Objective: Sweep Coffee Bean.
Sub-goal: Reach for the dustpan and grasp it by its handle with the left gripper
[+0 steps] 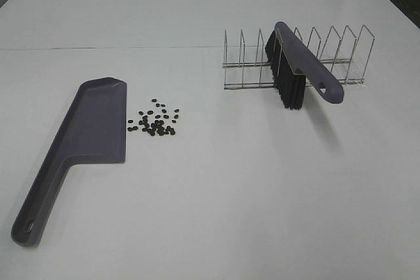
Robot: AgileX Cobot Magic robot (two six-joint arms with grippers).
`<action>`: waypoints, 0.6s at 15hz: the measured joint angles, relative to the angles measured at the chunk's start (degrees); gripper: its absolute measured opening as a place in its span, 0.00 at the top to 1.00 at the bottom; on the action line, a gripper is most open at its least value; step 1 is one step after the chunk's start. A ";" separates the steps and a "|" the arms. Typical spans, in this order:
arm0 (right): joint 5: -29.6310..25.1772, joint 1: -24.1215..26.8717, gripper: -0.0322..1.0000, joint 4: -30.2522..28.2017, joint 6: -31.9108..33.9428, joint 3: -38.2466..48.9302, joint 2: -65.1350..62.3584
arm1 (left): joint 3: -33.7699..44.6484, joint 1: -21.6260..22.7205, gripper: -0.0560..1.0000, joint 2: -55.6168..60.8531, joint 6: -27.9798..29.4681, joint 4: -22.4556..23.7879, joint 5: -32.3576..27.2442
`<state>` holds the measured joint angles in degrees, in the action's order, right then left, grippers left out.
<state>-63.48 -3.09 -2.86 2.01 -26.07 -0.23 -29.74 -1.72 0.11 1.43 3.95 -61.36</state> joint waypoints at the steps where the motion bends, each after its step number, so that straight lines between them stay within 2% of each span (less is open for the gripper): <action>1: 0.00 0.00 0.26 0.00 0.00 0.00 0.00 | 0.00 0.00 0.18 0.00 0.00 0.00 0.00; 9: 0.00 0.00 0.26 0.00 0.00 0.00 0.00 | 0.00 0.00 0.18 0.00 0.00 0.00 0.00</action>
<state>-63.48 -3.09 -2.86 2.01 -26.07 -0.23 -29.74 -1.72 0.11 1.43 3.95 -61.36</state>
